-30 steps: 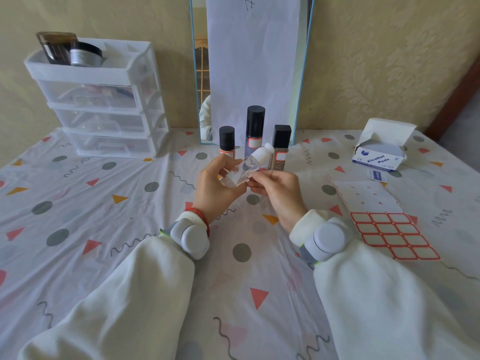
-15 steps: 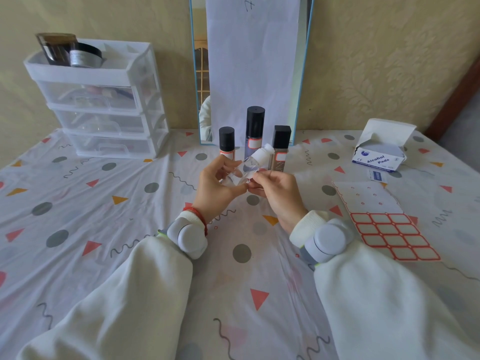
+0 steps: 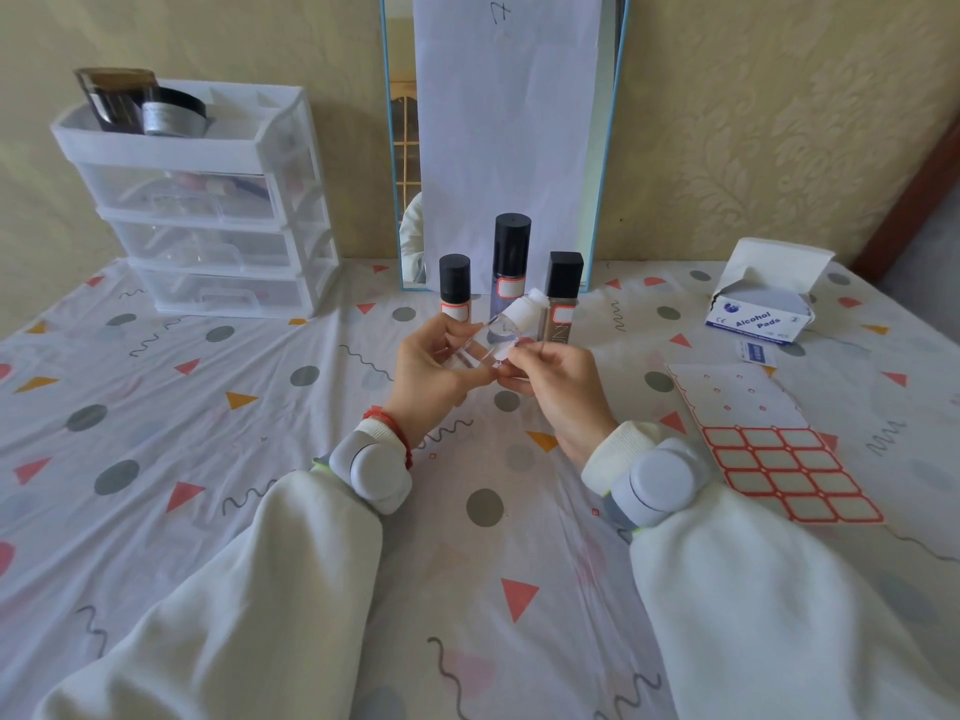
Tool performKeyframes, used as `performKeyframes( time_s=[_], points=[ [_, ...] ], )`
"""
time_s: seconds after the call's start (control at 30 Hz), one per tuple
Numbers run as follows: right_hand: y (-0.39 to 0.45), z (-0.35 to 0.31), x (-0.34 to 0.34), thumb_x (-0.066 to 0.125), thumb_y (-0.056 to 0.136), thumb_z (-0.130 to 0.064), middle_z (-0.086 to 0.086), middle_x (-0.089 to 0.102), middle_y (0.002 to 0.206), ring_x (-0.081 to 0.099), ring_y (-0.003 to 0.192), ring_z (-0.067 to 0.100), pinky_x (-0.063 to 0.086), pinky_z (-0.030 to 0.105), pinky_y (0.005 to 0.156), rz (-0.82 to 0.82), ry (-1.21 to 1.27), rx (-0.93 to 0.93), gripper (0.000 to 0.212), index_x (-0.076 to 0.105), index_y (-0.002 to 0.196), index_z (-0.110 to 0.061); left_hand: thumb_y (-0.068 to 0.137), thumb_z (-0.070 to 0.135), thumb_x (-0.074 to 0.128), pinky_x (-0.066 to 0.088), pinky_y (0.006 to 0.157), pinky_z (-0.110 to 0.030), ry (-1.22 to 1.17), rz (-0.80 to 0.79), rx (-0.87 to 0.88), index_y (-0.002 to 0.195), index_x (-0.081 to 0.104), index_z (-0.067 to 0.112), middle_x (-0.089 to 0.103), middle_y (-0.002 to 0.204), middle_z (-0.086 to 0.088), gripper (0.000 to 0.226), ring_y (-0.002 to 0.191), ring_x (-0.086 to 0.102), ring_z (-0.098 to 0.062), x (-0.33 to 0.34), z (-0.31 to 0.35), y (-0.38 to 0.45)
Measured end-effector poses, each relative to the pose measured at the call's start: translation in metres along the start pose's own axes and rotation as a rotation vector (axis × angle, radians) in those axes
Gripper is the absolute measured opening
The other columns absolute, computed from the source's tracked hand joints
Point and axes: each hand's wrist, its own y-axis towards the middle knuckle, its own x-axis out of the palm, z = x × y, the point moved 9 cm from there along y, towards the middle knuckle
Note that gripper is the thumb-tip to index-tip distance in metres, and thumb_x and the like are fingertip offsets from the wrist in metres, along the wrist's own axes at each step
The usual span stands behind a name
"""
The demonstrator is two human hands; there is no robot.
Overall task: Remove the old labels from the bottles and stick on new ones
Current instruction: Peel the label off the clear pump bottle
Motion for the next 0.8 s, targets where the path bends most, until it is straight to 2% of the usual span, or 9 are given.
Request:
performKeyframes(
  time_s=[0.2, 0.37, 0.57, 0.8],
  points=[
    [0.0, 0.0, -0.001, 0.061, 0.088, -0.004, -0.003, 0.072, 0.066, 0.072, 0.072, 0.013, 0.058, 0.022, 0.072, 0.009, -0.021, 0.006, 0.025, 0.071, 0.071, -0.019, 0.069, -0.005, 0.08, 0.042, 0.042, -0.025, -0.039, 0.005, -0.073, 0.088, 0.061, 0.013, 0.069, 0.074, 0.0, 0.033, 0.053, 0.054, -0.017, -0.001, -0.007, 0.0],
    [0.001, 0.001, -0.002, 0.061, 0.089, -0.006, -0.004, 0.073, 0.068, 0.072, 0.074, 0.013, 0.057, 0.021, 0.072, 0.004, -0.034, 0.003, 0.023, 0.071, 0.074, -0.02, 0.069, -0.006, 0.078, 0.042, 0.042, -0.025, -0.067, -0.004, -0.102, 0.088, 0.06, 0.013, 0.068, 0.073, 0.0, 0.033, 0.054, 0.054, -0.019, -0.001, -0.01, 0.001],
    [0.003, 0.003, -0.002, 0.061, 0.089, -0.006, -0.005, 0.073, 0.069, 0.073, 0.075, 0.013, 0.058, 0.03, 0.081, 0.0, -0.023, 0.013, 0.017, 0.071, 0.079, -0.013, 0.072, -0.01, 0.074, 0.041, 0.043, -0.025, -0.133, -0.016, -0.146, 0.088, 0.058, 0.01, 0.067, 0.07, -0.001, 0.03, 0.051, 0.051, -0.019, 0.0, -0.013, 0.001],
    [0.001, 0.001, -0.002, 0.059, 0.091, -0.008, -0.005, 0.075, 0.073, 0.073, 0.078, 0.012, 0.058, 0.025, 0.079, -0.011, -0.009, 0.017, 0.018, 0.071, 0.081, -0.014, 0.074, -0.011, 0.071, 0.04, 0.043, -0.025, -0.171, -0.023, -0.158, 0.088, 0.059, 0.008, 0.066, 0.072, -0.007, 0.027, 0.048, 0.049, -0.017, 0.001, -0.012, 0.001]
  ],
)
